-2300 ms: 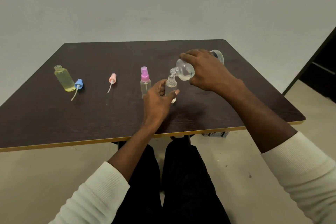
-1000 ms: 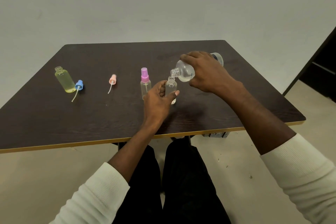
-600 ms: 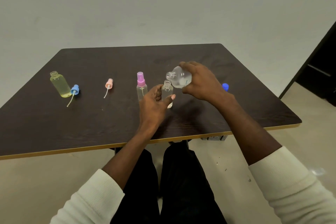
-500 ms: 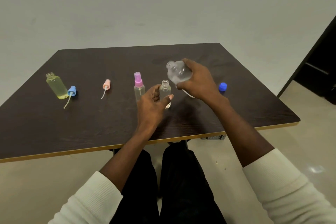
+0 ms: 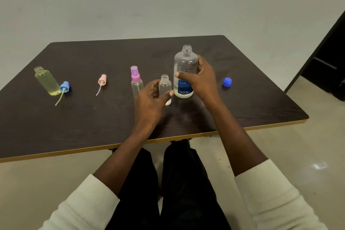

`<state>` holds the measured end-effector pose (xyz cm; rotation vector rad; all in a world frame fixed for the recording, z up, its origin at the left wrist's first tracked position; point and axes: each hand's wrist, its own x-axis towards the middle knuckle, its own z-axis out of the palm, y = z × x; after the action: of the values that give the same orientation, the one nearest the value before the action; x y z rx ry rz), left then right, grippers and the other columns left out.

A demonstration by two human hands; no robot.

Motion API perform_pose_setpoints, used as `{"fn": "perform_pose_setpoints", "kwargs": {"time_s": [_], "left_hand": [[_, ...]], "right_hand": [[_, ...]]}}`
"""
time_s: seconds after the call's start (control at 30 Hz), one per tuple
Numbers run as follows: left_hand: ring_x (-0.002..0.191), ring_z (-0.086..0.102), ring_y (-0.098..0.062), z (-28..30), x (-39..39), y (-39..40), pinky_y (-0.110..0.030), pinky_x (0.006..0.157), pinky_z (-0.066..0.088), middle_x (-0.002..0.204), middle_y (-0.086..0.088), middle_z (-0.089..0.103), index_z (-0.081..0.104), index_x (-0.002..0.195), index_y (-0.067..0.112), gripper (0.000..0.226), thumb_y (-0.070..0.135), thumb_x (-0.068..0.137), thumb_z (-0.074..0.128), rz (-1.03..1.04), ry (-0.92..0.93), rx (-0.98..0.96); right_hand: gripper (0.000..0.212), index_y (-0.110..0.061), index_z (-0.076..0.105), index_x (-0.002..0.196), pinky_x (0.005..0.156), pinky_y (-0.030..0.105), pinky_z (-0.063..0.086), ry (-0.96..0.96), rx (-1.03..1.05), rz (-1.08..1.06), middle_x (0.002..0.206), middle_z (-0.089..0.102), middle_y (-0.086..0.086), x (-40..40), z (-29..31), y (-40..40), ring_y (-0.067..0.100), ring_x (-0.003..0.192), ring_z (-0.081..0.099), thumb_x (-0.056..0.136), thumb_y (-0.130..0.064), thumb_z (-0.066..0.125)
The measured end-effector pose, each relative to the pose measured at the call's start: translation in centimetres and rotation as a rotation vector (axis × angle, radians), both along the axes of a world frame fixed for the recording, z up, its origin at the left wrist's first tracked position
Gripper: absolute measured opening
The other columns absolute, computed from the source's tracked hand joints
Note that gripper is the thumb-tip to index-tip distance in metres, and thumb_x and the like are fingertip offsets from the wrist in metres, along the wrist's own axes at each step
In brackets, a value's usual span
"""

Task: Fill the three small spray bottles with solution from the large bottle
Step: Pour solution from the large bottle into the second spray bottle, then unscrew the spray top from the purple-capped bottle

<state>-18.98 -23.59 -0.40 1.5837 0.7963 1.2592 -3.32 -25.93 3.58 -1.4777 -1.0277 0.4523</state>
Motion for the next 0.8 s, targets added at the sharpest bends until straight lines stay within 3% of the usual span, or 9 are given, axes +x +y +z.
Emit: {"fn": "perform_pose_setpoints", "kwargs": {"time_s": [0.2,0.3,0.4,0.53,0.7,0.8], "left_hand": [[0.095,0.071,-0.002,0.1,-0.3,-0.1,-0.023,0.086,0.057,0.094,0.018,0.073,0.063,0.097,0.041,0.039,0.01,0.083,0.081,0.003,0.002,0.01],[0.093,0.071,-0.001,0.1,-0.3,-0.2,-0.021,0.084,0.056,0.092,0.018,0.073,0.063,0.096,0.041,0.039,0.01,0.083,0.081,0.024,0.01,0.017],[0.088,0.07,0.006,0.5,-0.4,-0.5,-0.012,0.077,0.054,0.087,0.022,0.071,0.061,0.095,0.042,0.04,0.01,0.083,0.081,0.066,0.01,0.033],[0.091,0.071,0.0,0.7,-0.9,-1.2,-0.016,0.079,0.056,0.093,0.016,0.074,0.066,0.103,0.036,0.032,0.015,0.084,0.081,0.098,-0.026,0.061],[0.092,0.074,-0.014,0.5,-4.0,-1.2,-0.033,0.084,0.06,0.096,0.007,0.077,0.07,0.106,0.035,0.031,0.016,0.084,0.081,0.173,-0.065,0.087],[0.091,0.074,-0.017,0.4,-7.7,-0.3,-0.034,0.083,0.06,0.098,0.002,0.077,0.072,0.112,0.02,0.03,0.018,0.084,0.081,0.281,-0.042,0.109]], "right_hand": [[0.068,-0.021,0.051,0.128,0.097,0.038,0.053,0.024,0.016,0.017,0.124,0.062,-0.003,-0.3,-0.4,-0.2,0.013,0.114,0.061,0.07,-0.031,0.085],[0.08,-0.019,0.047,0.135,0.103,0.031,0.047,0.028,0.112,-0.177,0.132,0.056,-0.003,-1.3,-0.9,-0.4,0.011,0.122,0.054,0.069,-0.047,0.081],[0.053,-0.016,0.054,0.127,0.096,0.022,0.047,-0.08,0.296,-0.373,0.12,0.058,-0.003,-2.4,-0.8,-1.3,0.007,0.111,0.056,0.081,-0.036,0.074],[0.015,-0.018,0.061,0.103,0.079,0.03,0.053,-0.18,0.46,-0.42,0.098,0.062,-0.002,-3.9,0.3,-2.3,0.01,0.088,0.059,0.089,-0.014,0.064],[0.009,-0.005,0.066,0.09,0.069,0.017,0.047,-0.239,0.536,-0.287,0.086,0.063,-0.001,-6.9,0.9,-2.5,0.004,0.076,0.056,0.087,0.001,0.06],[0.007,-0.003,0.066,0.089,0.067,0.017,0.048,-0.224,0.519,-0.151,0.085,0.064,0.002,-9.7,0.5,-2.1,0.007,0.074,0.058,0.086,0.002,0.061]]}}
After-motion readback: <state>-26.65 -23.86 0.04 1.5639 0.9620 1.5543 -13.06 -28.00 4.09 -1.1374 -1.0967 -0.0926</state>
